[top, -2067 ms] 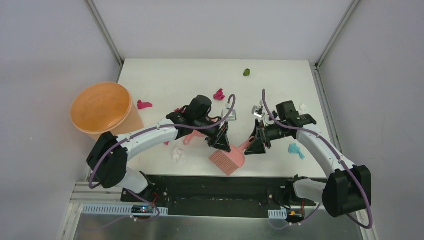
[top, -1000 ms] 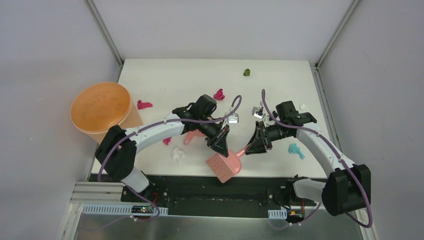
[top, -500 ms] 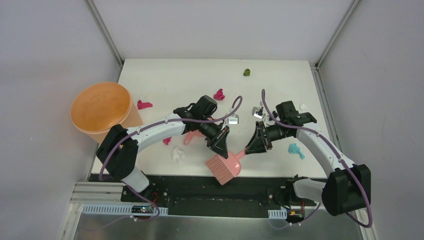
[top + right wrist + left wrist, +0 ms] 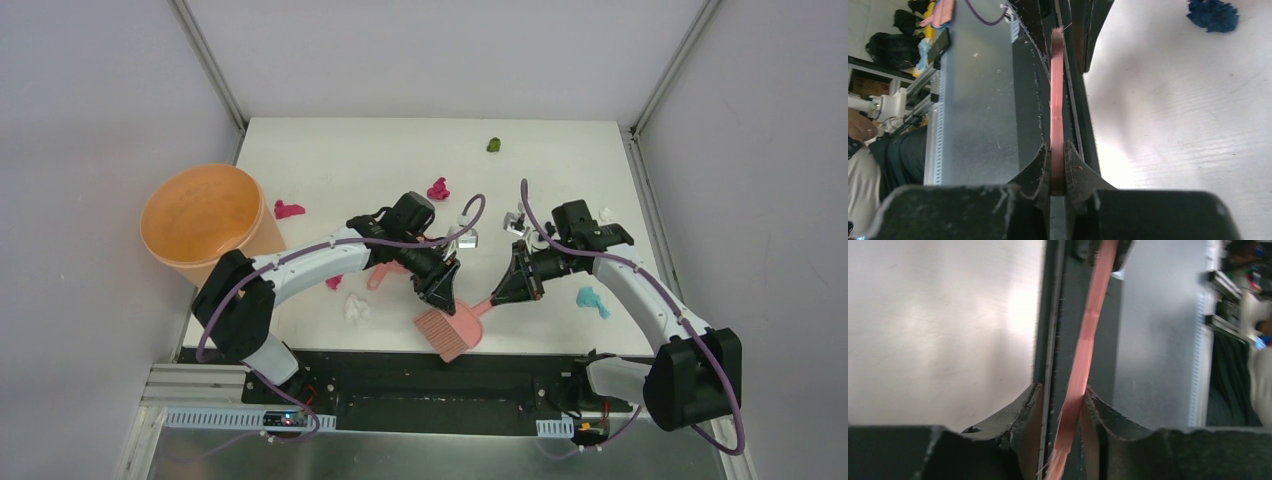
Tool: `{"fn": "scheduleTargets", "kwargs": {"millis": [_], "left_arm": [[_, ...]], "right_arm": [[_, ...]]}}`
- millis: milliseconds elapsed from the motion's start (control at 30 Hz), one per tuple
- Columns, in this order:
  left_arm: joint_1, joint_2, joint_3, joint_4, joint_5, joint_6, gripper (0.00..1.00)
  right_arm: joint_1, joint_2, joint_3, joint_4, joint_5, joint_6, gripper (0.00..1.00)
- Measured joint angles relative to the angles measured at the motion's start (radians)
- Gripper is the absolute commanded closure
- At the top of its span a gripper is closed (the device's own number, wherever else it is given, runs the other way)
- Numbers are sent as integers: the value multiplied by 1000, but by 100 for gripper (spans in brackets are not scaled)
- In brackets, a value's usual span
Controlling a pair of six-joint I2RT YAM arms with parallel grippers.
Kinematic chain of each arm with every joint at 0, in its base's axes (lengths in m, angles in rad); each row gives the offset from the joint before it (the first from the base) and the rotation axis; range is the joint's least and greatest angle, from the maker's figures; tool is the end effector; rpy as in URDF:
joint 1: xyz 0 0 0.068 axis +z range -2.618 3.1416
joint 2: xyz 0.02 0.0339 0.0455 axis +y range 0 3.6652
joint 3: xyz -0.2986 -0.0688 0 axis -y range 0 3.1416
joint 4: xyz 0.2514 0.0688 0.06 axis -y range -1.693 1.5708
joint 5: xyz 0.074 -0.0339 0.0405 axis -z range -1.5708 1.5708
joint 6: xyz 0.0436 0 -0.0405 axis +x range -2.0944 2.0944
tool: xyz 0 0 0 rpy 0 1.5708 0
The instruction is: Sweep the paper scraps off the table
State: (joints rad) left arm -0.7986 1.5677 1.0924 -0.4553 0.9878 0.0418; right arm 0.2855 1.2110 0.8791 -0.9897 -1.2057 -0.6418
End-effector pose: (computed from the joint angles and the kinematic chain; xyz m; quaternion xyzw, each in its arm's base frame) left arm 0.2032 -0.2608 0.2718 0.4771 0.7022 -0.5205 0.0912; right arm 0.1749 0.0938 0.2810 -0.4286 0.6995 0.5356 0.2004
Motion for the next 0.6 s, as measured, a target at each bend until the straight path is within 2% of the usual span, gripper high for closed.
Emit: {"fn": "scheduleTargets", "kwargs": {"millis": [33, 67, 100, 133, 167, 367, 500, 600], "left_arm": [[1, -6, 0, -8, -64, -3, 56], [2, -14, -1, -11, -111, -5, 44], [2, -30, -4, -16, -183, -7, 37], [2, -54, -11, -17, -260, -10, 32], [2, -81, -17, -22, -343, -19, 30], [2, -207, -26, -87, -812, -99, 33], [8, -236, -87, -106, -1011, -175, 38], [9, -238, -143, -131, -1087, -216, 37]], "right_arm": [[0, 1, 1, 12, 19, 7, 100], [-1, 3, 1, 22, 33, 14, 100], [-4, 6, 2, 36, 55, 26, 100], [-8, 10, 2, 50, 84, 40, 100], [-12, 14, 2, 66, 109, 56, 100], [-83, 40, 3, 126, 175, 124, 100], [-117, 35, 3, 155, 193, 163, 100], [-173, 15, 2, 209, 208, 231, 100]]}}
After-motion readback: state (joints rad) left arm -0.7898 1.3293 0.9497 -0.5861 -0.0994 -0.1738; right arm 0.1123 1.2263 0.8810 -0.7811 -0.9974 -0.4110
